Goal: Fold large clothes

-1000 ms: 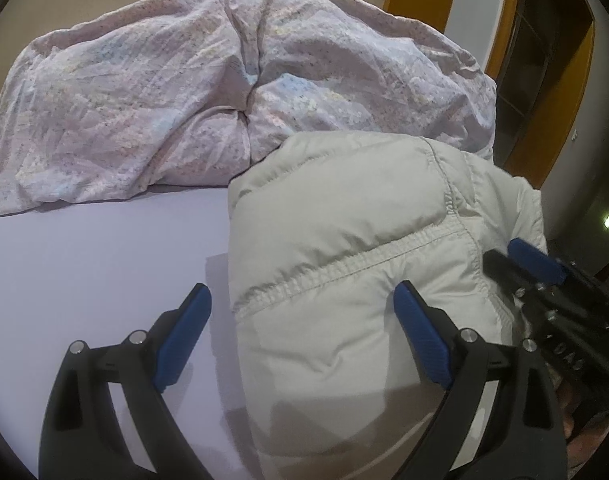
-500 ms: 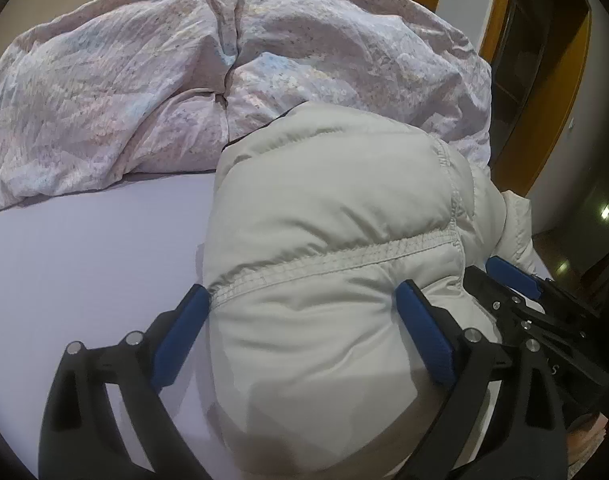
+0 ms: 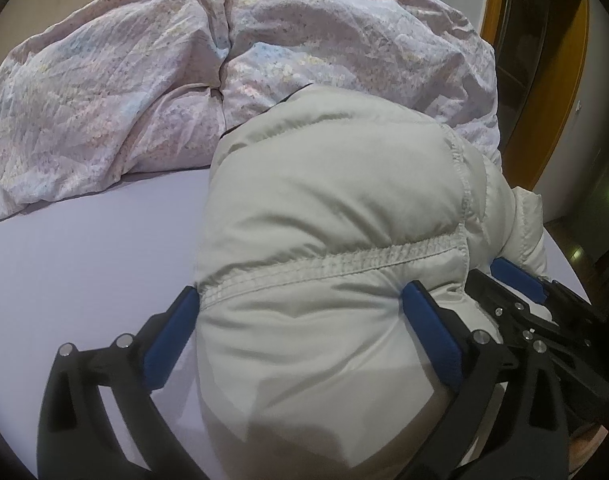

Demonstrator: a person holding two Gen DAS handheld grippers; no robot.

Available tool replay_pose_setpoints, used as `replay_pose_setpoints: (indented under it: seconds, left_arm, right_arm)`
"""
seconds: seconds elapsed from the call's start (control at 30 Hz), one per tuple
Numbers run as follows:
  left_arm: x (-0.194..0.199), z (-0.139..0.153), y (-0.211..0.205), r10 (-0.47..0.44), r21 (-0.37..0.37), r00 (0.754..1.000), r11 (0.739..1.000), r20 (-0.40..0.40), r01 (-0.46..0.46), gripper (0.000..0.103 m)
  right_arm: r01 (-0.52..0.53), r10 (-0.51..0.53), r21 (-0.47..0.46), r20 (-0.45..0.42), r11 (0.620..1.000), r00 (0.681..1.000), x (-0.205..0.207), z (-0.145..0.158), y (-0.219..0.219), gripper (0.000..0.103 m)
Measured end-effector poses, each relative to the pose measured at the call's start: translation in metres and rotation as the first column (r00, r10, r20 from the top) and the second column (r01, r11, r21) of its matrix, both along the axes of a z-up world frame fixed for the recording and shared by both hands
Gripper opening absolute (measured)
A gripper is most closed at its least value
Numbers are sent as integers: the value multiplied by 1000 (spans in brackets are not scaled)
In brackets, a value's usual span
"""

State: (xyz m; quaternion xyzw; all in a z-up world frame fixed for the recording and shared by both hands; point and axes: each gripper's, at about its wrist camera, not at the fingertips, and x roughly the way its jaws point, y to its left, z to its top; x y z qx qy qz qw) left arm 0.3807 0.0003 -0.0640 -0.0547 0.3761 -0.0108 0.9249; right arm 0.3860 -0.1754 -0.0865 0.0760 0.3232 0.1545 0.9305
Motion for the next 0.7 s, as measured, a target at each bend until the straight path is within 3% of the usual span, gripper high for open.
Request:
replay_pose_setpoints:
  seconds: [0.7]
  left_arm:
    - [3, -7, -6, 11, 54, 999, 998, 35, -13, 101]
  right_arm:
    - [15, -15, -31, 28, 999, 1000, 1, -12, 5, 50]
